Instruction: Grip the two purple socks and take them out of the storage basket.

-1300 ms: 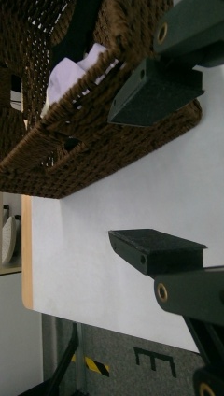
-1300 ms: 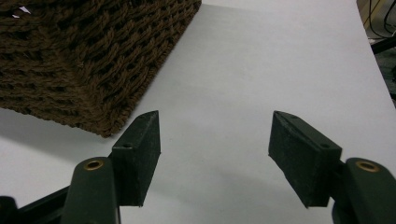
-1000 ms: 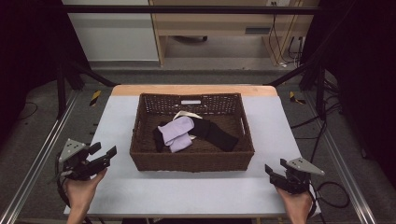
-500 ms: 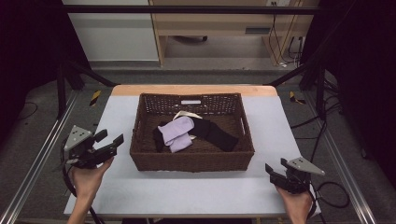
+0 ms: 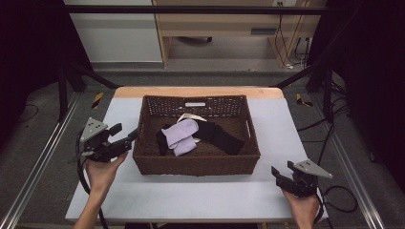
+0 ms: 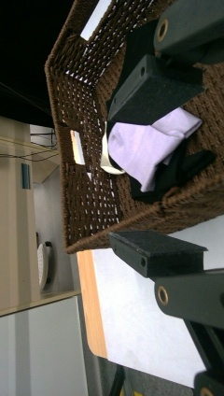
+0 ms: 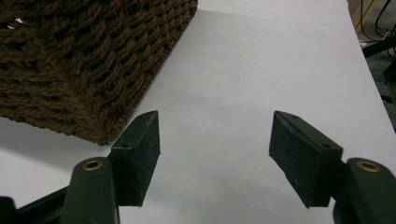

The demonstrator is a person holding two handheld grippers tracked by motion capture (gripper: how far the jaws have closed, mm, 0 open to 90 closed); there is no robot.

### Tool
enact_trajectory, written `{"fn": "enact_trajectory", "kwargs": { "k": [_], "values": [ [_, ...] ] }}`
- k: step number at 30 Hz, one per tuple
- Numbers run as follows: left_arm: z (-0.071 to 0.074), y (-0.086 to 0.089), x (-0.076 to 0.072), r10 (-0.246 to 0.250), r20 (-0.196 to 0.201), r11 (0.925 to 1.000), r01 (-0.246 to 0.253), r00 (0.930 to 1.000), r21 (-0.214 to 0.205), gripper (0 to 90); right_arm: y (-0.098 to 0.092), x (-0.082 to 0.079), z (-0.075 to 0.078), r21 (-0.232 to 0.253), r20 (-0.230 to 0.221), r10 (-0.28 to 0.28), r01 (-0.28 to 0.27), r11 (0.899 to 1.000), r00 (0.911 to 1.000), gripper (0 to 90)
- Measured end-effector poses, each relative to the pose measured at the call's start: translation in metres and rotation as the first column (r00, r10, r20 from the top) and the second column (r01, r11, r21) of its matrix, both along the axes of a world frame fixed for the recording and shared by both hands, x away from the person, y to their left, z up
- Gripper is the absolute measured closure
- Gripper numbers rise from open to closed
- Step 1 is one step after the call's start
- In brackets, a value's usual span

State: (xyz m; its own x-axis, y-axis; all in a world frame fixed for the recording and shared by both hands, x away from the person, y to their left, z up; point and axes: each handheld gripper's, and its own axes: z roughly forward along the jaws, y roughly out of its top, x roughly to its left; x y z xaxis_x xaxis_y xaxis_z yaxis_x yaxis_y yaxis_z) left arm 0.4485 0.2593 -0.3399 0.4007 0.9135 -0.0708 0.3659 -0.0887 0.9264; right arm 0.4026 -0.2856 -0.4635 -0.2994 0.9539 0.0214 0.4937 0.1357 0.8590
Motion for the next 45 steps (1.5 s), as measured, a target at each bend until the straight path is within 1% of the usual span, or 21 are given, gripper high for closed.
{"fn": "enact_trajectory", "kwargs": {
  "k": [3,4,9,10,14,17,19,21,23,25,28,31,32,33,36,37,40,41,43,44,45],
  "values": [
    [0.004,-0.005,0.005,-0.003,0.004,1.0000,0.003,1.0000,0.009,35.3,0.000,0.000,0.000,0.002,0.002,0.000,0.000,1.000,1.0000,33.6],
    [0.006,-0.007,0.007,-0.003,0.003,0.9999,0.003,1.0000,0.012,35.3,0.000,0.000,0.001,0.011,-0.003,-0.002,0.002,1.000,1.0000,33.6],
    [0.013,-0.013,0.015,-0.008,0.006,0.9999,0.008,0.9999,0.013,35.5,0.001,0.000,0.001,0.005,0.000,0.001,-0.001,1.000,1.0000,33.6],
    [0.016,-0.017,0.019,-0.011,0.008,0.9997,0.011,0.9999,0.021,35.5,0.001,0.001,0.001,0.003,0.002,0.001,-0.001,1.000,1.0000,33.6],
    [0.021,-0.025,0.025,-0.016,0.019,0.9989,0.015,0.9997,0.044,35.6,0.001,0.001,0.001,0.002,0.003,-0.002,0.002,1.000,1.0000,33.7],
    [0.024,-0.033,0.030,-0.027,0.020,0.9988,0.026,0.9994,0.040,35.7,0.001,0.001,0.001,0.003,0.004,-0.001,0.001,1.000,1.0000,33.7],
    [0.024,-0.041,0.038,-0.033,0.015,0.9987,0.032,0.9993,0.039,35.8,0.001,0.001,0.001,0.001,0.003,-0.001,0.001,1.000,1.0000,33.7],
    [0.024,-0.044,0.041,-0.036,0.009,0.9986,0.036,0.9993,0.038,35.9,0.001,0.001,0.001,-0.004,0.006,0.001,-0.001,1.000,1.0000,33.7],
    [0.022,-0.053,0.052,-0.044,-0.009,0.9988,0.044,0.9990,0.022,35.9,0.001,0.002,0.001,-0.004,0.006,0.001,-0.001,1.000,1.0000,33.8],
    [0.020,-0.059,0.058,-0.044,-0.018,0.9986,0.045,0.9989,0.027,36.0,0.001,0.002,0.001,0.000,0.005,0.001,-0.001,1.000,1.0000,33.8],
    [0.017,-0.065,0.064,-0.047,-0.026,0.9984,0.048,0.9985,0.031,35.9,0.001,0.002,0.001,-0.001,0.005,0.002,-0.002,1.000,1.0000,33.8],
    [0.011,-0.075,0.076,-0.053,-0.049,0.9982,0.055,0.9974,0.023,36.2,0.001,0.002,0.001,0.005,-0.003,0.001,-0.001,1.000,1.0000,33.8],
    [0.011,-0.075,0.076,-0.053,-0.049,0.9982,0.055,0.9974,0.023,36.3,0.001,0.002,0.001,0.005,-0.003,0.001,-0.001,1.000,1.0000,33.8],
    [0.006,-0.080,0.083,-0.052,-0.061,0.9977,0.054,0.9968,0.041,36.4,0.001,0.002,0.001,0.000,-0.002,0.005,-0.005,1.000,1.0000,33.8],
    [0.000,-0.084,0.092,-0.043,-0.080,0.9973,0.048,0.9959,0.057,36.7,0.001,0.002,0.001,-0.004,-0.003,0.007,-0.007,1.000,1.0000,33.9],
    [0.000,-0.084,0.092,-0.043,-0.080,0.9973,0.048,0.9959,0.057,36.8,0.001,0.002,0.001,-0.004,-0.003,0.007,-0.007,1.000,1.0000,33.9],
    [-0.010,-0.088,0.103,-0.039,-0.115,0.9974,0.046,0.9926,0.056,37.1,0.000,0.003,0.000,-0.003,-0.002,0.006,-0.006,1.000,1.0000,34.0],
    [-0.010,-0.088,0.103,-0.039,-0.115,0.9974,0.046,0.9926,0.056,37.1,0.000,0.003,0.000,-0.003,-0.002,0.006,-0.006,1.000,1.0000,34.0],
    [-0.014,-0.090,0.110,-0.041,-0.147,0.9982,0.047,0.9882,0.037,37.0,0.000,0.003,0.000,-0.006,-0.004,0.008,-0.008,1.000,1.0000,34.0],
    [-0.018,-0.092,0.116,-0.030,-0.167,0.9981,0.039,0.9855,0.047,37.2,0.000,0.003,0.000,-0.007,-0.006,0.009,-0.009,1.000,0.9999,34.0],
    [-0.018,-0.092,0.116,-0.030,-0.167,0.9981,0.039,0.9855,0.047,37.3,0.000,0.003,0.000,-0.007,-0.005,0.010,-0.010,1.000,0.9999,34.0]
  ]
}}
